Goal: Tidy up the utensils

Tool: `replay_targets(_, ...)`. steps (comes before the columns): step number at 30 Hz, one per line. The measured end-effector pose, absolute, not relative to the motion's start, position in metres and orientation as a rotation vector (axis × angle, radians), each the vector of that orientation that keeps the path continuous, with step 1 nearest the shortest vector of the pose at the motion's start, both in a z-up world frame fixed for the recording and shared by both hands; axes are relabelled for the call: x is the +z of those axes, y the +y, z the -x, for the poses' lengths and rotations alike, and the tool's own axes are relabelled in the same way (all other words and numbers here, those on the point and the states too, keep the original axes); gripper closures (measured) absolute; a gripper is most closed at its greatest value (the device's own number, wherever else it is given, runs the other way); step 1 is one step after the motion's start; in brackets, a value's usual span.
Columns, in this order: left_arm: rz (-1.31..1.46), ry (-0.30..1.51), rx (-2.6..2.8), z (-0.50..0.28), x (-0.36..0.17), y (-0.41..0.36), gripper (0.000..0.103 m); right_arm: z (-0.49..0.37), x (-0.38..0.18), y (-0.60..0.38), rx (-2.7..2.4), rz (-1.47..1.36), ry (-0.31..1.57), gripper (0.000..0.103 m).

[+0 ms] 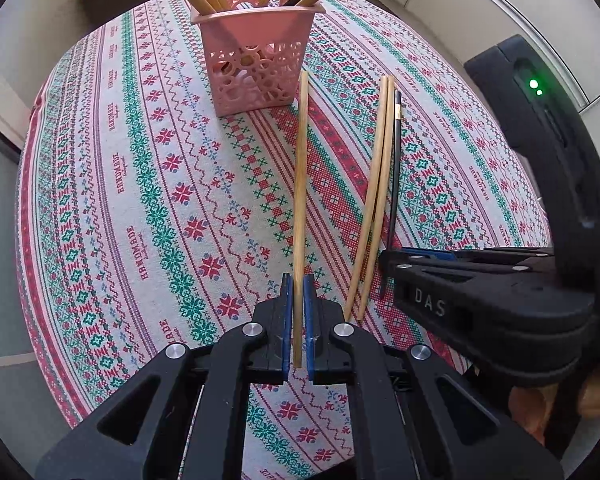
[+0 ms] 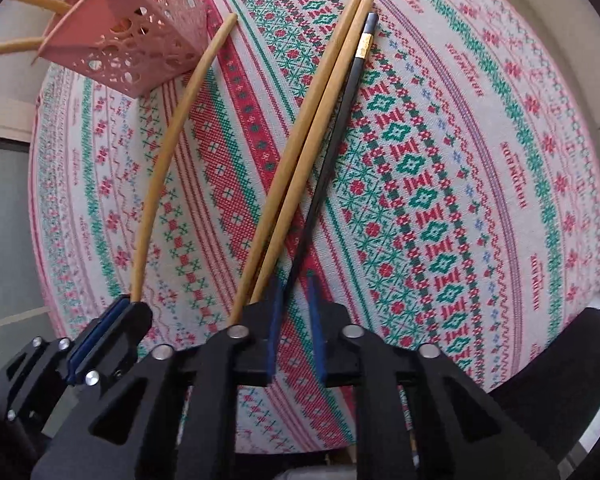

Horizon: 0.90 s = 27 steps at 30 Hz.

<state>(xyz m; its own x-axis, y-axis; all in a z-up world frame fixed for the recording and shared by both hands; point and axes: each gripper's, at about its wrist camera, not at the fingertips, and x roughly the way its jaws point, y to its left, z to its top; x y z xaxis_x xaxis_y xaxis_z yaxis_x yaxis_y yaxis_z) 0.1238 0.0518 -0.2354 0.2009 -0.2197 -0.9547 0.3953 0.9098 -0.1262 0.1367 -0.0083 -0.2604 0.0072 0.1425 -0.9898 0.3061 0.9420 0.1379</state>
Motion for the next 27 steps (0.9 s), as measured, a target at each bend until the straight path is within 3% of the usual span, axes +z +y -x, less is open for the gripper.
replay_targets(8,-0.177,1.260,-0.469,-0.116,-0.223,0.044,0.098,-0.119,-0.256,-0.018,-0.132,-0.454,1.479,0.099)
replay_targets(18,-0.128,1.035,-0.452,-0.093,-0.158,0.040,0.098,-0.089,-0.172,-0.068,-0.062,-0.242,1.175,0.099)
replay_targets(27,-0.032,0.939,-0.420,-0.085,-0.127,0.054,0.099,-0.070,-0.107,-0.134,-0.034,-0.196,0.986,0.103)
